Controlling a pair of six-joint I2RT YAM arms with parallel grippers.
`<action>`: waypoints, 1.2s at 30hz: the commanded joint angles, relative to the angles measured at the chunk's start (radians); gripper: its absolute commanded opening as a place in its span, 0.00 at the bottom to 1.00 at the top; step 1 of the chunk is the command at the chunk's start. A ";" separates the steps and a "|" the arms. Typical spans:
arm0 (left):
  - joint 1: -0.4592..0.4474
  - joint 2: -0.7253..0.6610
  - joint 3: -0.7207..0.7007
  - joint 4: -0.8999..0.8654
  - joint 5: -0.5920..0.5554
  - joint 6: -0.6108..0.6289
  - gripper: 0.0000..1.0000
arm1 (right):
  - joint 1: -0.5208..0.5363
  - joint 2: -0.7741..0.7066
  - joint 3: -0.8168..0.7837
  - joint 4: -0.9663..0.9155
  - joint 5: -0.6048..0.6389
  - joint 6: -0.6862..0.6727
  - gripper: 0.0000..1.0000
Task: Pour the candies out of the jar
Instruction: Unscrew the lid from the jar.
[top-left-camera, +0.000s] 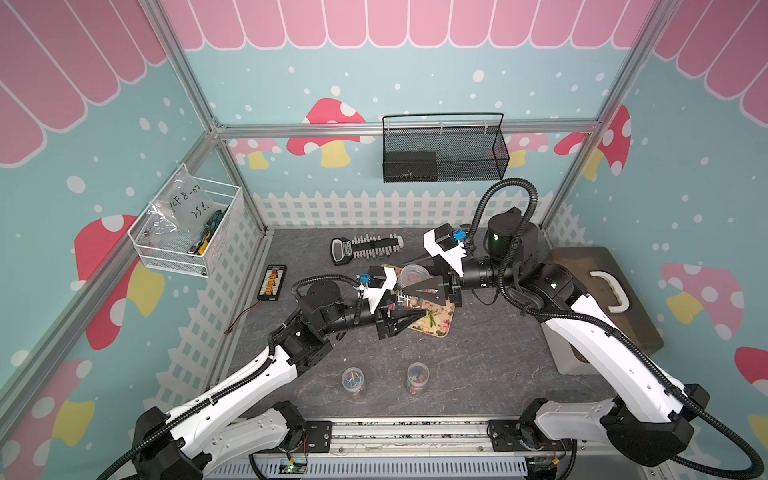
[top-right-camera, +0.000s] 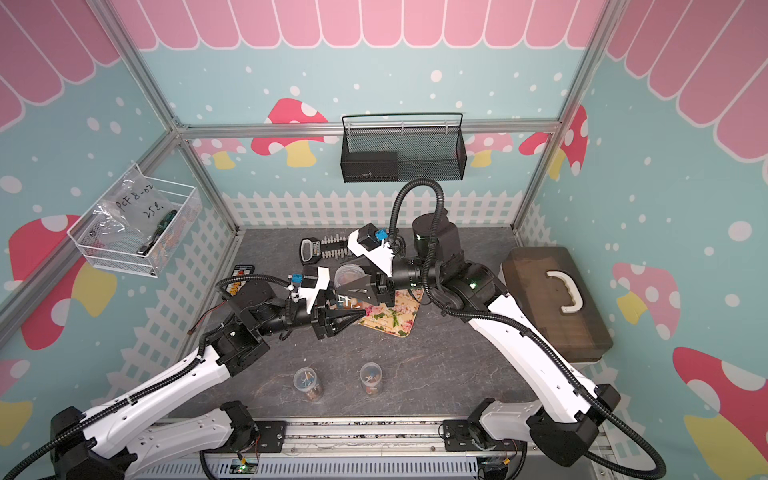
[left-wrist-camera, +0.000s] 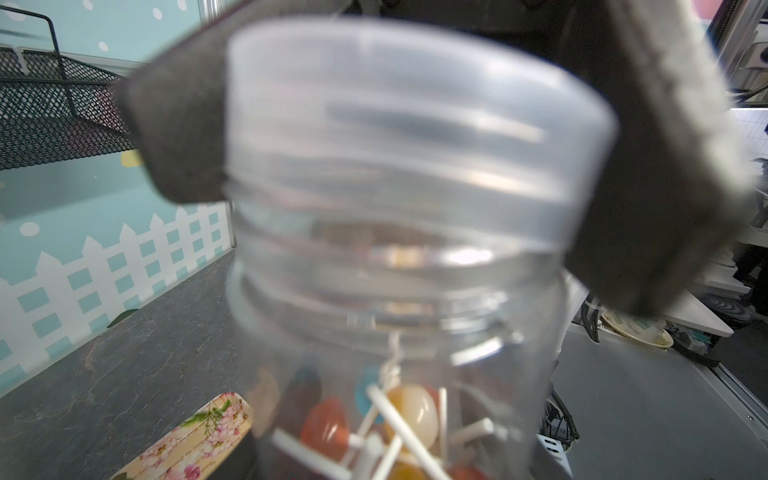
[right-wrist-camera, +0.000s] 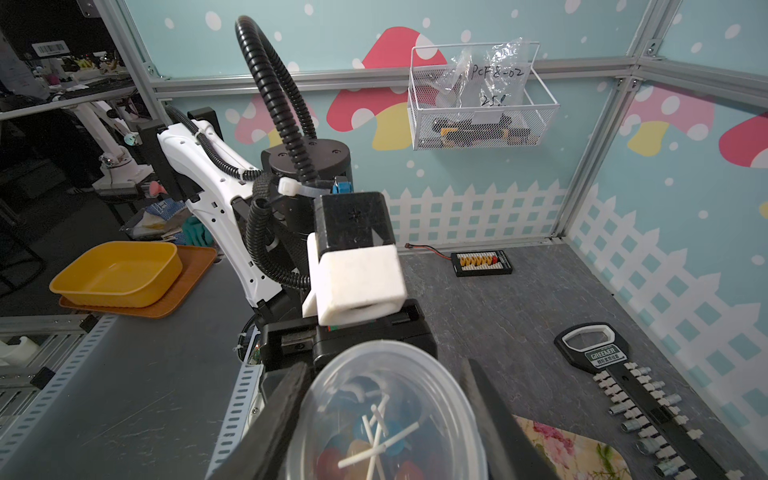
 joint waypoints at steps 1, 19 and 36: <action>0.011 -0.009 -0.024 -0.045 -0.010 -0.048 0.41 | -0.026 0.012 0.063 0.103 -0.165 -0.024 0.42; 0.011 -0.003 -0.028 -0.036 -0.011 -0.052 0.41 | -0.026 -0.039 -0.062 0.361 -0.175 0.165 0.42; 0.010 -0.004 -0.036 -0.028 -0.013 -0.056 0.41 | -0.026 -0.045 -0.086 0.464 -0.193 0.262 0.43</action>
